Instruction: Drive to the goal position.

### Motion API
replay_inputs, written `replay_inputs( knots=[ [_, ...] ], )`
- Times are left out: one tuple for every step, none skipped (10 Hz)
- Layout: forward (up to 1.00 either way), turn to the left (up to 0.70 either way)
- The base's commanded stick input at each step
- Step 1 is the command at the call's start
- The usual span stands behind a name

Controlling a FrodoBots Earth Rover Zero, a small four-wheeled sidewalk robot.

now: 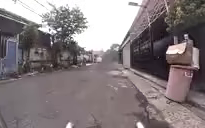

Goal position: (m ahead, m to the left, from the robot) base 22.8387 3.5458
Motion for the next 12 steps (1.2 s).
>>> replay_inputs(
  knots=[
    [0.7, 0.0],
    [0.7, 0.0],
    [0.7, 0.0],
    [0.7, 0.0],
    [0.7, 0.0],
    [0.7, 0.0],
    [0.7, 0.0],
    [0.7, 0.0],
    [0.7, 0.0],
    [0.7, 0.0],
    [0.7, 0.0],
    [0.7, 0.0]
  ],
)
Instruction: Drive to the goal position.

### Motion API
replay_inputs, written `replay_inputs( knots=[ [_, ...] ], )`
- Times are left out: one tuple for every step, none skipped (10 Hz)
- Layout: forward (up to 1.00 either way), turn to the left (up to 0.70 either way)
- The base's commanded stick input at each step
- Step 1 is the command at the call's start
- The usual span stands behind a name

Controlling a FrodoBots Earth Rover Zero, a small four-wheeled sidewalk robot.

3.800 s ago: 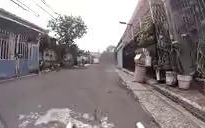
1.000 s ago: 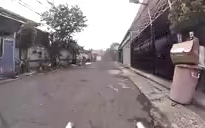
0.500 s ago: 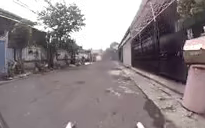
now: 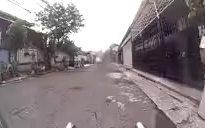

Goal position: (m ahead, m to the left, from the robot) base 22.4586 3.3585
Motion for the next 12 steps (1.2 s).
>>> replay_inputs(
  knots=[
    [0.7, 0.0],
    [0.7, 0.0],
    [0.7, -0.01],
    [0.7, -0.14],
    [0.7, -0.04],
    [0.7, 0.0],
    [0.7, 0.0],
    [0.7, 0.0],
    [0.7, 0.0],
    [0.7, 0.0],
    [0.7, 0.0],
    [0.7, 0.0]
  ],
)
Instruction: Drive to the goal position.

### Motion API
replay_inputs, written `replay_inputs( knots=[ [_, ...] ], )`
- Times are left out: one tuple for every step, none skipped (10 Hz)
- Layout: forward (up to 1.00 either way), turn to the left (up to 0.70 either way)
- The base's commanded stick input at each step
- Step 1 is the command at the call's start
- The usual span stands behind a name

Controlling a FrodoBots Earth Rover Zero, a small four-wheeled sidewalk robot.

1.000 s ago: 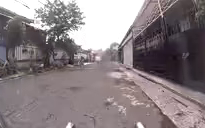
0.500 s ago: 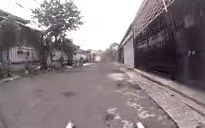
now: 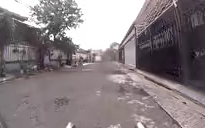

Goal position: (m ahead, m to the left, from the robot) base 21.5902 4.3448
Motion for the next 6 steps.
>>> replay_inputs(
  knots=[
    [0.7, 0.0],
    [0.7, 0.0],
    [0.7, 0.0],
    [0.7, 0.0],
    [0.7, 0.0],
    [0.7, 0.0]
  ],
)
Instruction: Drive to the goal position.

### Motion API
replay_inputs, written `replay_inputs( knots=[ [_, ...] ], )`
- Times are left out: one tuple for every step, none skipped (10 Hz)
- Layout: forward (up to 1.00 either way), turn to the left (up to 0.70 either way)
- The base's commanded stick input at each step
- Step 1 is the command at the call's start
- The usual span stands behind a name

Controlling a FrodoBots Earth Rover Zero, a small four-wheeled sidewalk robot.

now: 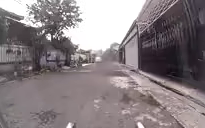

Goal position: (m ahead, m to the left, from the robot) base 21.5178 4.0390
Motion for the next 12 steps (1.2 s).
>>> replay_inputs(
  knots=[
    [0.7, 0.0],
    [0.7, 0.0],
    [0.7, 0.0],
    [0.7, 0.0],
    [0.7, 0.0],
    [0.7, 0.0],
    [0.7, 0.0],
    [0.7, 0.0],
    [0.7, 0.0],
    [0.7, 0.0],
    [0.7, 0.0],
    [0.7, -0.01]
  ],
)
